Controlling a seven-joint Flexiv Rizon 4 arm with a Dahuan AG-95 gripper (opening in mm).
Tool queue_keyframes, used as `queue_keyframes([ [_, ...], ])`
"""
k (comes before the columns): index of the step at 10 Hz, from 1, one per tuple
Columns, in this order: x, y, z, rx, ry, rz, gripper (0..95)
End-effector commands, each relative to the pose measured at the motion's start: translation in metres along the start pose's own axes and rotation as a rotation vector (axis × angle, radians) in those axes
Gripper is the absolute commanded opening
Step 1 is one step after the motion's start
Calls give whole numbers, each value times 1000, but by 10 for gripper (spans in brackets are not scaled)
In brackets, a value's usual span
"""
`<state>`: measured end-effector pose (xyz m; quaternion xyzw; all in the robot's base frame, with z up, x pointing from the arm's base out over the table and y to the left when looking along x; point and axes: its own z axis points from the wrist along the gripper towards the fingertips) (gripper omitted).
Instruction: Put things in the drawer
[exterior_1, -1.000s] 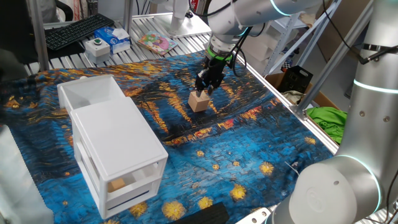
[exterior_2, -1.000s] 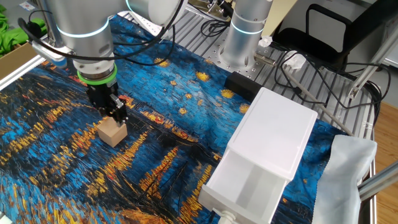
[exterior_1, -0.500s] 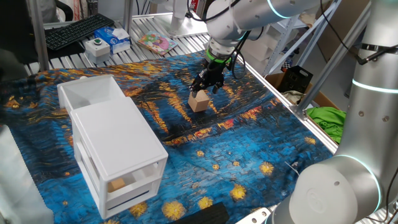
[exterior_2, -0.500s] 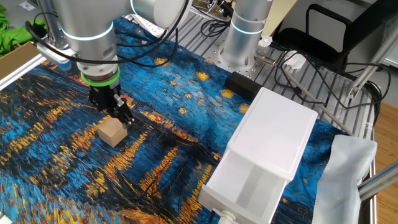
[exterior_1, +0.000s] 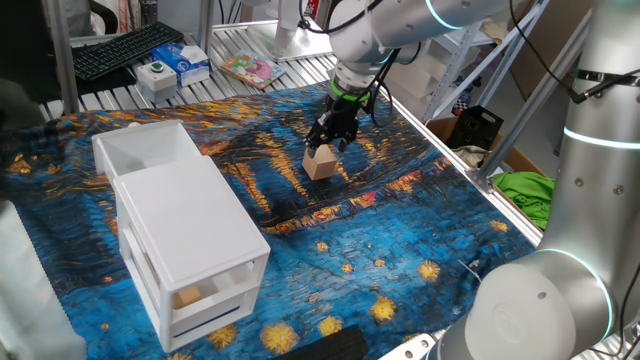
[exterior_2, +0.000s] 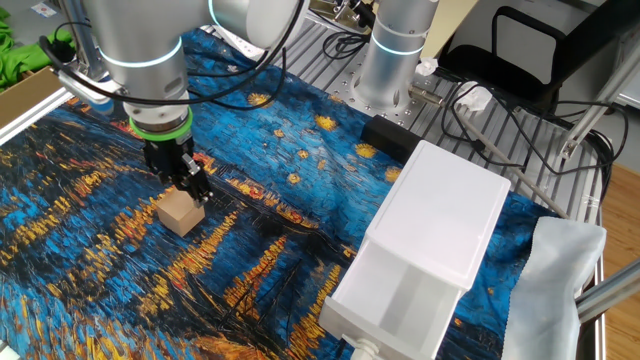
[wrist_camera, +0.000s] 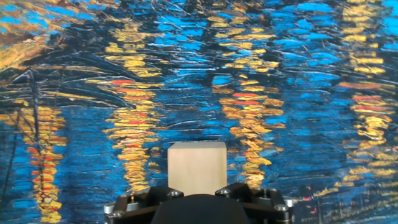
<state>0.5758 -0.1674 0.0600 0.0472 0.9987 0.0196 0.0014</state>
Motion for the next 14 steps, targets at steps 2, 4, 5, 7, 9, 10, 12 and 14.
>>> queue_keyframes([
  [2,0,-1,0,-2,3,5,950],
  [4,0,-1,0,-9,1,3,950],
  [5,0,-1,0,-15,2,-1,760],
  [7,0,-1,0,-17,-6,-11,760],
  [9,0,-1,0,-15,-8,-29,570],
  [10,0,-1,0,-16,-4,-69,380],
  [12,0,-1,0,-10,4,-105,0],
  [14,0,-1,0,-5,3,-115,0],
])
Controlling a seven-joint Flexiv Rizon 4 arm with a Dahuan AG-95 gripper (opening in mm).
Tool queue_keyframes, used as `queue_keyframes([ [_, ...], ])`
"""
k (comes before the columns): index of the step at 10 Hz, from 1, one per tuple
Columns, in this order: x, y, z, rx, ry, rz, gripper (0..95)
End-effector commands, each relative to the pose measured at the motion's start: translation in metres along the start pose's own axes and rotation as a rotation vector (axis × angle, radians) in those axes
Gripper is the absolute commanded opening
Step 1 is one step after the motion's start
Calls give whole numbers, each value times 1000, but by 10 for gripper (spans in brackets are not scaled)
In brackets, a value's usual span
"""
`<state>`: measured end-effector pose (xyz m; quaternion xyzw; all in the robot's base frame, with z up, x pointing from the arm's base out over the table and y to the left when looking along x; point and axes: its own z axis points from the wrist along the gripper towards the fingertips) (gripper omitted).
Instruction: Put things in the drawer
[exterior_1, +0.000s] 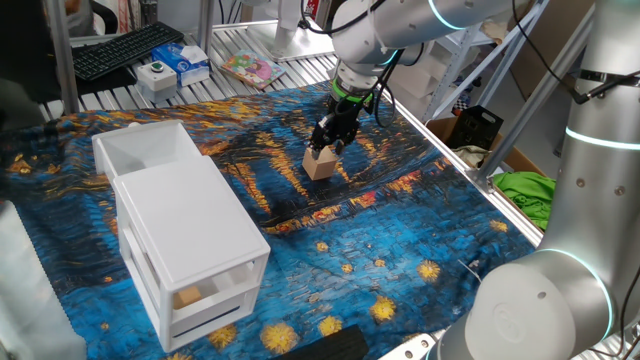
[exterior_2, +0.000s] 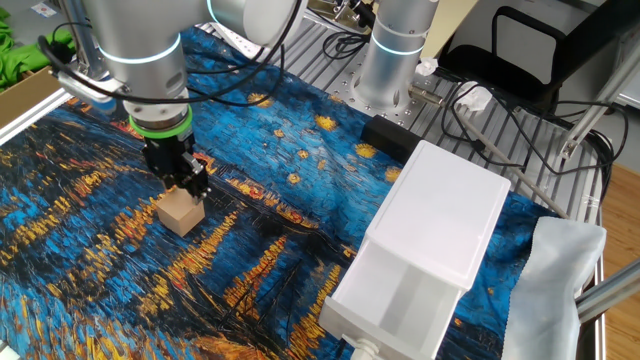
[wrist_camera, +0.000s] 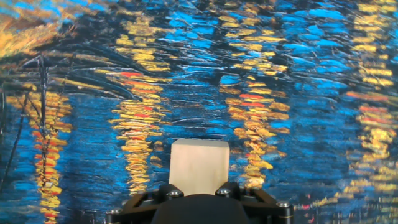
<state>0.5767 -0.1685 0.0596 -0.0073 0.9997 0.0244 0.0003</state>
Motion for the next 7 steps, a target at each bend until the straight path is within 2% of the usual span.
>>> queue_keyframes([
  [1,1,0,0,8,-1,-6,0],
  [5,1,0,0,49,14,-27,0],
  [7,1,0,0,38,7,-42,0],
])
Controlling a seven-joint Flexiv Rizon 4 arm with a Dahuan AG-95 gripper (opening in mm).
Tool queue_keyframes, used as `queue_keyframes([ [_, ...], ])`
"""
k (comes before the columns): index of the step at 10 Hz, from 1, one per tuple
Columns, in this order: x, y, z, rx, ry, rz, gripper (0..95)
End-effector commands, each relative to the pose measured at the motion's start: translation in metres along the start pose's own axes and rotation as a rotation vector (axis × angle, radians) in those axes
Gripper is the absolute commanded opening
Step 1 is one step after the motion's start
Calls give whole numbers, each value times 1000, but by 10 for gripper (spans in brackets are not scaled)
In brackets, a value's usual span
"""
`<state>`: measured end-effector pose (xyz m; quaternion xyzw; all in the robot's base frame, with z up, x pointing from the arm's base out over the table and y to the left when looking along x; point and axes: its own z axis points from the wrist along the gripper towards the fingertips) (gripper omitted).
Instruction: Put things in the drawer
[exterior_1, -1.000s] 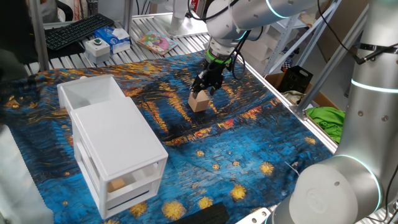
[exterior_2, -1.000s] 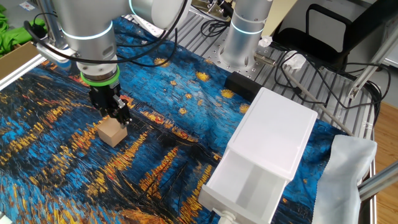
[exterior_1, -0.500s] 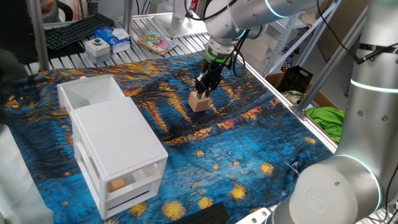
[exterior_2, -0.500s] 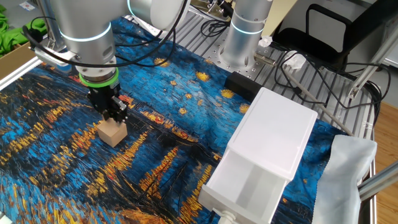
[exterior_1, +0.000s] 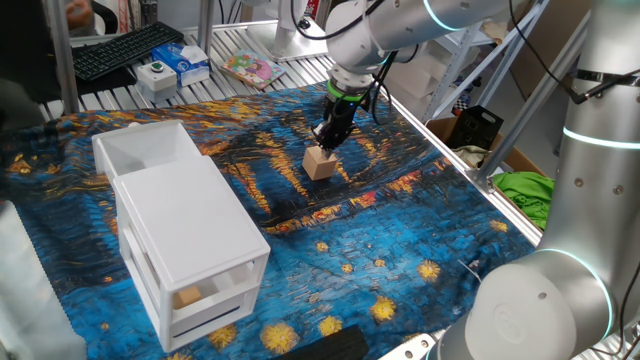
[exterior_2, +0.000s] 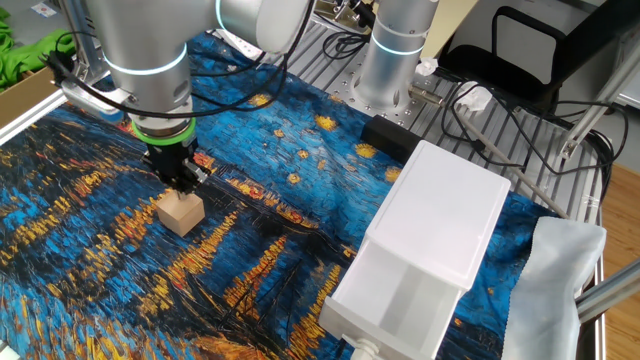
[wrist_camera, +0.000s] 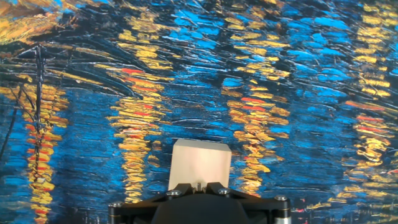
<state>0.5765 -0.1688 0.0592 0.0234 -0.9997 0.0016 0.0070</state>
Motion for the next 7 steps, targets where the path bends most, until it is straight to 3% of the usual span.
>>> queue_keyframes([
  [1,1,0,0,-21,-9,-11,0],
  [7,1,0,0,-24,5,7,0],
])
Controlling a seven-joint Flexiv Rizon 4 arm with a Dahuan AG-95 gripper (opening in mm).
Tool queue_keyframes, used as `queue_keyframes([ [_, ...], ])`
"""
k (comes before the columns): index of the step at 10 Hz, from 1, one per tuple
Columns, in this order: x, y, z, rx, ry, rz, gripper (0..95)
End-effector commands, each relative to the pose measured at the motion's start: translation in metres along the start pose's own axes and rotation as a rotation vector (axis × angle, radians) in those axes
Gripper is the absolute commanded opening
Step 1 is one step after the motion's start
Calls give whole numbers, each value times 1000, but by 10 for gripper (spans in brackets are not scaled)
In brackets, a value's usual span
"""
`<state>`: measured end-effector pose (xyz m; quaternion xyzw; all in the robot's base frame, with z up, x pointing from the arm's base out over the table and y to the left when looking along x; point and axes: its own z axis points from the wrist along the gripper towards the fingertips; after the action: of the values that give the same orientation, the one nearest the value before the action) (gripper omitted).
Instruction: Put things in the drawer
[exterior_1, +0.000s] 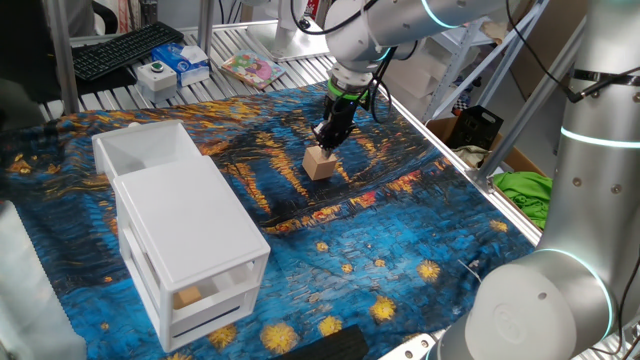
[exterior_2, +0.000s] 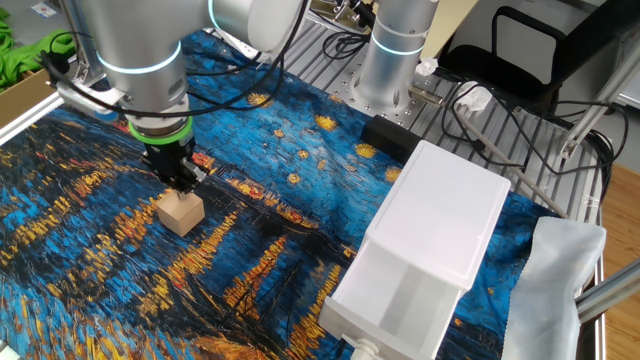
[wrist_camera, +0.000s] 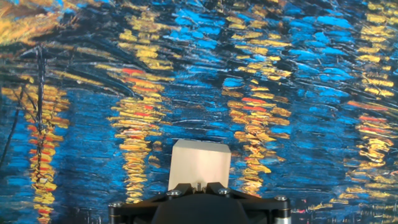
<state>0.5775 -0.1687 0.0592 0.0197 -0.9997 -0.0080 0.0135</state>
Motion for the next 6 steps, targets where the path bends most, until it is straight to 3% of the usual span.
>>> queue_keyframes([
  [1,2,0,0,-13,-6,2,0],
  [6,2,0,0,-13,-12,29,0],
])
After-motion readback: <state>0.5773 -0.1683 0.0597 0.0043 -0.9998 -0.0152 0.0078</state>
